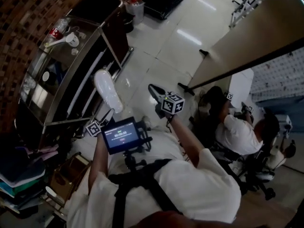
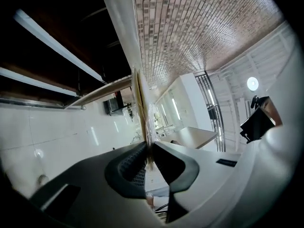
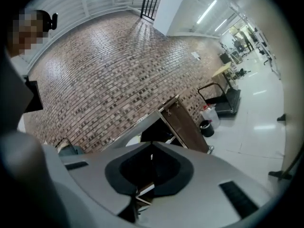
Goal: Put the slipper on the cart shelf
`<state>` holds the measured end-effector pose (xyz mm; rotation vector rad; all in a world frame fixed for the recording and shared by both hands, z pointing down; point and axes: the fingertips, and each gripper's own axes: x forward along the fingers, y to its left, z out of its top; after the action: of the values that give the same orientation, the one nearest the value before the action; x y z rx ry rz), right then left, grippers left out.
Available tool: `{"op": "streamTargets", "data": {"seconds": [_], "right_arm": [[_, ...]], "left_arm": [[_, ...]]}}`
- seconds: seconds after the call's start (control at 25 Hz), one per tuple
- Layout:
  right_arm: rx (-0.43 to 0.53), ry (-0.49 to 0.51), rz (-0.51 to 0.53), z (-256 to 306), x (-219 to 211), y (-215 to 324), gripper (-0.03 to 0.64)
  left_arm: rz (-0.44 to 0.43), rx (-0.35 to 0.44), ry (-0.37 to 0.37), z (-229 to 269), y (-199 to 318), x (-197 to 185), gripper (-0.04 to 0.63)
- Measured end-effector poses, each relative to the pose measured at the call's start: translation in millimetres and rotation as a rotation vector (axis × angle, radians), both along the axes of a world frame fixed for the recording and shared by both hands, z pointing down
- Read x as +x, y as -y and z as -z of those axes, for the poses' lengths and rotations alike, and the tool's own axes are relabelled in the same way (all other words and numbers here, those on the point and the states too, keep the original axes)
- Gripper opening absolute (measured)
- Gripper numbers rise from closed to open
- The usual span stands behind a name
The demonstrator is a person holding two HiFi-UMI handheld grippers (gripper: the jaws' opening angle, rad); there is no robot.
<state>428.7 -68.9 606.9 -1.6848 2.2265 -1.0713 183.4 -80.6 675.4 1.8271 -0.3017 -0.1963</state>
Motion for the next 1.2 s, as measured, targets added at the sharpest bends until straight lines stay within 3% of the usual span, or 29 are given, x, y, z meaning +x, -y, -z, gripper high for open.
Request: {"op": "streamTargets", "data": {"seconds": [0.28, 0.48, 0.72, 0.84, 1.04, 1.12, 1.2], "right_arm": [[-0.03, 0.028, 0.143, -13, -19, 14, 0.023], [-0.051, 0.095, 0.182, -30, -31, 25, 0.023], [-0.038, 0.143, 0.238, -30, -64, 24, 0.023], [-0.072, 0.159, 0.278, -51, -76, 21, 0.023], [-0.142, 0.137, 0.327, -59, -155, 76, 0.023], [-0.134, 0.14, 0.34, -54, -165, 82, 0.023], [-0.121, 0.129, 0.358, -51, -166, 86, 0.023]], "left_arm": [[0.166, -0.032, -0.002, -12, -4, -12, 0.048], [0.249, -0.076, 0.051, -19, -22, -38, 0.048], [0.328, -0.083, 0.043, -18, -31, -66, 0.048], [0.35, -0.083, 0.048, -27, -33, -66, 0.046], [0.35, -0.158, 0.036, -39, 13, -118, 0.048], [0.343, -0.151, 0.047, -37, 17, -121, 0.048], [0.35, -0.196, 0.076, -40, 13, -118, 0.046]]}}
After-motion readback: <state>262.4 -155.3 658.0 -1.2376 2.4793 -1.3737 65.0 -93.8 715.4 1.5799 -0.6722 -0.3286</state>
